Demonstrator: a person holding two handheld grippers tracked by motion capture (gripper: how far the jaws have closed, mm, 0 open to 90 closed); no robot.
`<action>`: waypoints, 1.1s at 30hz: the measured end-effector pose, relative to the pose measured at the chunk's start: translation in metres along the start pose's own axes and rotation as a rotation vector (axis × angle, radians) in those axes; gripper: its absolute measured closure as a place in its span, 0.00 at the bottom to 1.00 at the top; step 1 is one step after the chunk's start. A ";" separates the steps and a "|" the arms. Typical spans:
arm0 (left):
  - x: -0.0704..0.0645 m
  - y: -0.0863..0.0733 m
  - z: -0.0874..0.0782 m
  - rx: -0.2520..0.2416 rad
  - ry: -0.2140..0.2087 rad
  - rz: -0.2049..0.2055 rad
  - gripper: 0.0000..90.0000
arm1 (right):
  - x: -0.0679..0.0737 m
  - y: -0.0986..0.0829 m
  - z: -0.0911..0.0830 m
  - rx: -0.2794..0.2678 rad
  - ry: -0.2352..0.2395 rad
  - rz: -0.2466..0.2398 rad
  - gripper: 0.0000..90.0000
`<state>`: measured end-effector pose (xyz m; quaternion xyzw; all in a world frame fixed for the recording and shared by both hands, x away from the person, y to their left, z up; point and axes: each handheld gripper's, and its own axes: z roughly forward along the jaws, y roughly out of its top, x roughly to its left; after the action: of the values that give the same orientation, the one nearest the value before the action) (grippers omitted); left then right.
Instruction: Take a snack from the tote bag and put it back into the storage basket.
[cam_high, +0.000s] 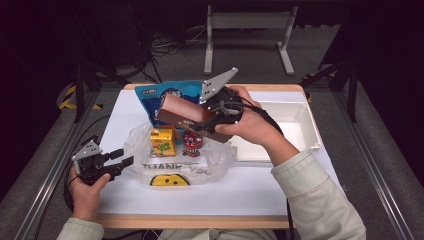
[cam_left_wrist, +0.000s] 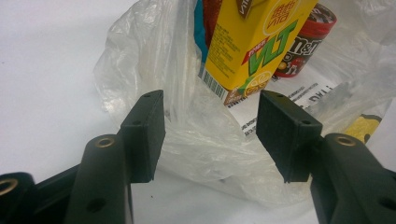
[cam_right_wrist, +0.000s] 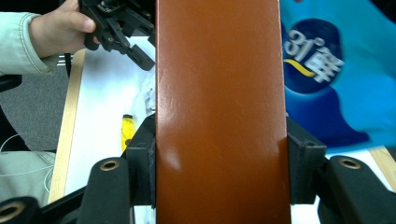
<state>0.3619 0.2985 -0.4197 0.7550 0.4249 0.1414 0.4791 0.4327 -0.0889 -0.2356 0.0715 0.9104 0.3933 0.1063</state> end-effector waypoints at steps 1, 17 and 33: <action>0.000 0.000 0.000 0.000 0.000 0.000 0.47 | -0.001 -0.002 -0.003 0.000 -0.005 0.001 0.47; 0.000 0.000 0.001 0.004 0.000 0.004 0.46 | -0.019 -0.023 -0.037 0.013 -0.078 0.043 0.47; -0.002 0.000 0.002 0.000 0.019 0.011 0.45 | -0.036 -0.043 -0.063 0.041 -0.134 0.077 0.47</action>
<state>0.3616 0.2958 -0.4199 0.7559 0.4251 0.1512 0.4745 0.4499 -0.1703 -0.2203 0.1350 0.9056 0.3728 0.1505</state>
